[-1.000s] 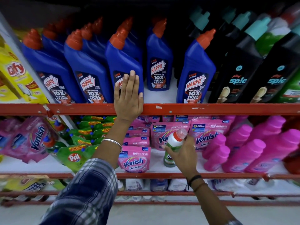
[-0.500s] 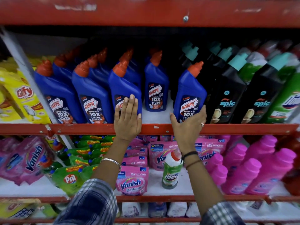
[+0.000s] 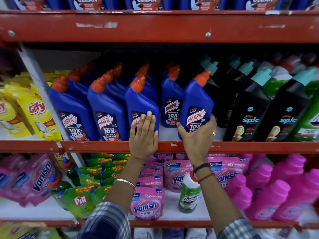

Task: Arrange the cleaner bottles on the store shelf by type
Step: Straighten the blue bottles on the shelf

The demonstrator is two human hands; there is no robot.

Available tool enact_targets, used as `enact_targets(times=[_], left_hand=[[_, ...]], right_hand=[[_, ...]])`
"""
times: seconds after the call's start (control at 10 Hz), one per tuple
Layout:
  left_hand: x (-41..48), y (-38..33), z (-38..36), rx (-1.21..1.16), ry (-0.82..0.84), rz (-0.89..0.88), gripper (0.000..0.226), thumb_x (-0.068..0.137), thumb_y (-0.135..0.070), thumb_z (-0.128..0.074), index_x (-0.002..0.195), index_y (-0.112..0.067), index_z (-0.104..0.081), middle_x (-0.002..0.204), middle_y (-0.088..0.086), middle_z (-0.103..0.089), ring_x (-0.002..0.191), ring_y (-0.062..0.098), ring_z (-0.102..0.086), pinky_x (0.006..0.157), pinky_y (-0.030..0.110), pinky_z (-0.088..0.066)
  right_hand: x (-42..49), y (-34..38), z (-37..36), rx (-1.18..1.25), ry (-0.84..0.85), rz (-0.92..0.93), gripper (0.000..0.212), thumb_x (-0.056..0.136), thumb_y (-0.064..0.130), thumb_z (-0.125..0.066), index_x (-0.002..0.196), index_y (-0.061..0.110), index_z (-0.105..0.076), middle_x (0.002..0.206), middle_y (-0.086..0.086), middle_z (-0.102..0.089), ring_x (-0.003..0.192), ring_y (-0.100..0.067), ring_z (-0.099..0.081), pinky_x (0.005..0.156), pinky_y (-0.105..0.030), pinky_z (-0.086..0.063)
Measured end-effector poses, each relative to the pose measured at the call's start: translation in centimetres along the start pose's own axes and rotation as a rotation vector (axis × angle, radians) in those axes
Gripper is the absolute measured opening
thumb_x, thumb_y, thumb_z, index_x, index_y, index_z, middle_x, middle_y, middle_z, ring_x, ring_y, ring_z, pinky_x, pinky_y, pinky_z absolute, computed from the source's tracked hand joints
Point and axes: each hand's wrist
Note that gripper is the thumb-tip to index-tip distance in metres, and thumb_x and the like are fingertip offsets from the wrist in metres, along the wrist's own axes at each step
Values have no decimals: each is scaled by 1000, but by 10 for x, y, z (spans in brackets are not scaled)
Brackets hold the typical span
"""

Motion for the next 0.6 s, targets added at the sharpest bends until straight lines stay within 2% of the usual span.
enact_targets(times=[0.1,0.2,0.3,0.5,0.6], left_hand=[[0,0,0,-13,4,0,59,100,-29,-29,153,-10,-12,162,2,-3,149,17,-7,122,37,-2],[0,0,0,-23,5,-4,59,100,-29,-29,153,-10,-12,162,2,-3,149,17,-7,122,37,-2],[0,1,1,-34,4,-6,59,100,-29,-29,153,-10,-11,162,1,-3,149,17,-7,122,37,-3],[-1,1,1,-44,10,-1,58,101,-29,-27,153,-11,-11,162,1,-2,149,16,-7,122,37,-2],[0,0,2,-47,11,4,57,101,-29,-26,153,-11,-11,162,1,-2,149,16,-7,122,37,-2]], right_hand=[[-7,8,-10,-1,24,23,107,61,47,-84,140,2,-27,133,-14,-45,120,-29,-46,93,-31,-44],[-16,12,-18,-20,40,29,107,60,46,-84,139,2,-27,136,-16,-44,125,-31,-44,98,-44,-48],[-23,15,-20,-40,41,27,107,61,42,-85,140,1,-27,139,-17,-43,127,-32,-41,98,-42,-45],[-29,17,-22,-86,32,37,105,61,47,-84,138,0,-29,130,-19,-47,118,-34,-48,90,-43,-51],[-32,15,-23,-120,43,43,104,64,56,-78,138,1,-27,130,-20,-46,118,-35,-48,87,-47,-54]])
Point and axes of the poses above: each hand's wrist, its own x-axis towards the middle knuckle, its own z-axis out of the back of the hand, y = z × x
